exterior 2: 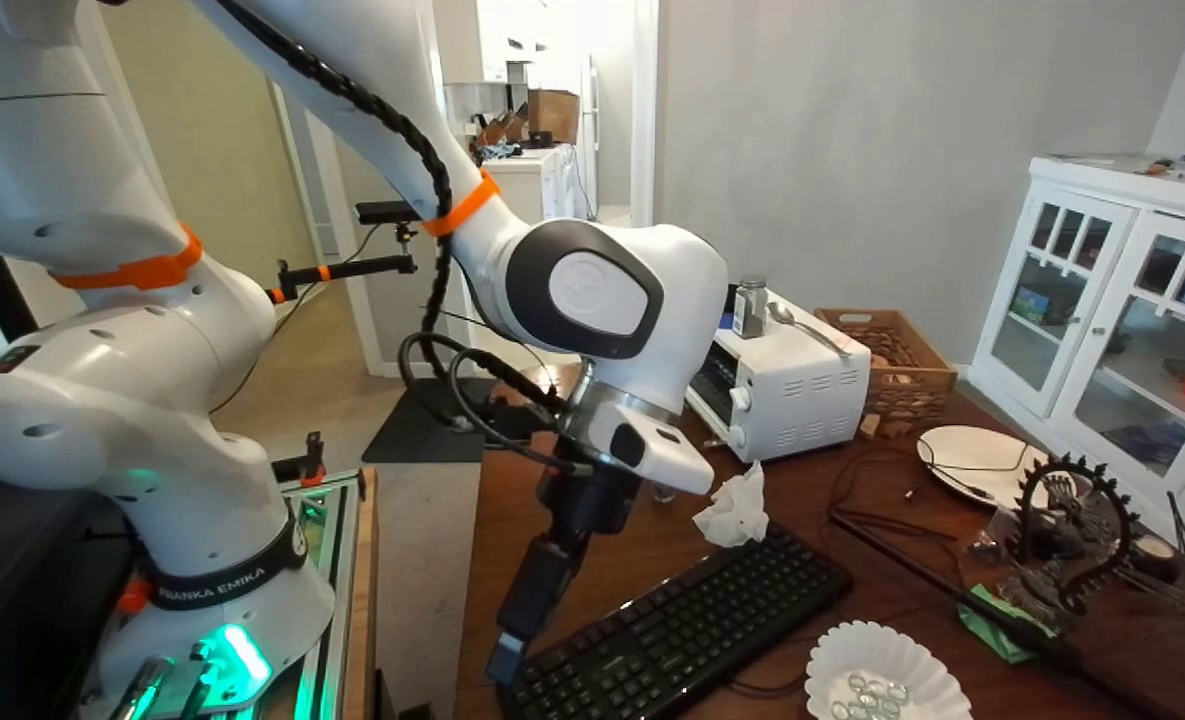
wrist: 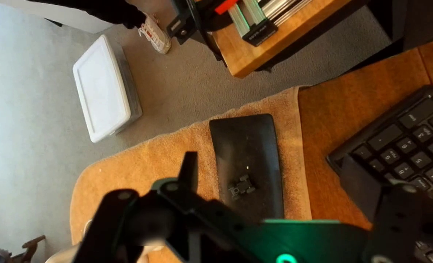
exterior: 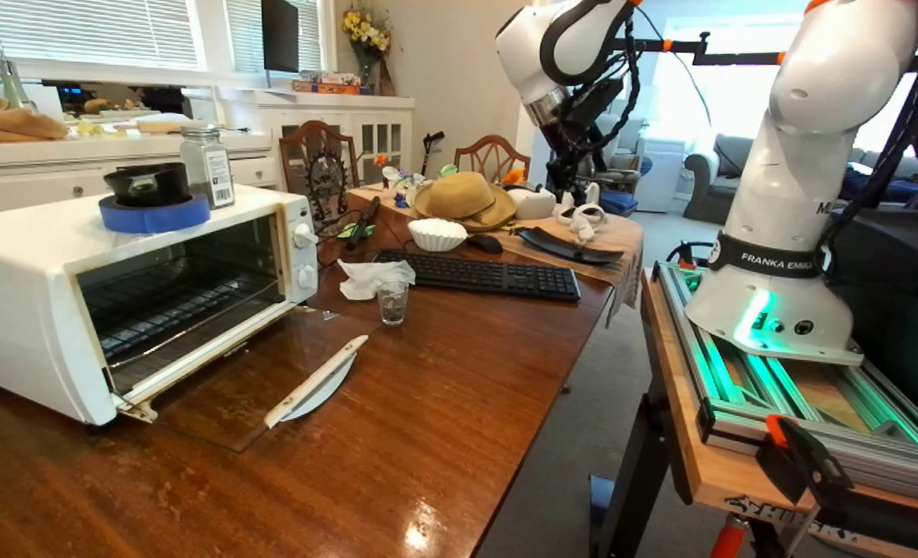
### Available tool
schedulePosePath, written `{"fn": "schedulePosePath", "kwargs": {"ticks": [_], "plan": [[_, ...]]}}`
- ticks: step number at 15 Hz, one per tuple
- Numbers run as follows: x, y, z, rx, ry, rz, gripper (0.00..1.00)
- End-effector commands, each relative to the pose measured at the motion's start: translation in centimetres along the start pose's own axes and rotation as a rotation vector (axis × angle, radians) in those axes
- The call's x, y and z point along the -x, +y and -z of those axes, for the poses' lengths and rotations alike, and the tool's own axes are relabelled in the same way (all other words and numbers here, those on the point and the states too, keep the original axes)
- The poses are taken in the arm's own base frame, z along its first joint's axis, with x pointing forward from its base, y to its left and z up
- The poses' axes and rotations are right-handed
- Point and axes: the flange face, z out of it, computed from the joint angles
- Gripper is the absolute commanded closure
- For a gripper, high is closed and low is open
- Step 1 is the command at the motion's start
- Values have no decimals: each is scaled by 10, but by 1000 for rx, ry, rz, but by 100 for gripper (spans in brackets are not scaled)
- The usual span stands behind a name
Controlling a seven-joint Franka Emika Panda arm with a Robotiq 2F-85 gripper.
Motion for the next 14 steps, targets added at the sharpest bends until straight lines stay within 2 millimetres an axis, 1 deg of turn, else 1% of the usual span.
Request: {"fn": "schedulePosePath", "kwargs": {"ticks": [1,2,3,4,8,10,12,13,14], "plan": [[0,0,1,0,1,-2,0],[-4,-3,-2,-5,5,-19,0],[-14,-8,-12,14,-7,-86,0],[-19,-13,-21,17,-1,-130,0],[-35,-48,-50,50,56,-296,0],[-44,-61,-64,97,73,-385,0],[-58,-67,-77,155,80,-426,0],[-65,-66,-82,182,74,-427,0],[-73,-60,-86,204,66,-417,0]]}}
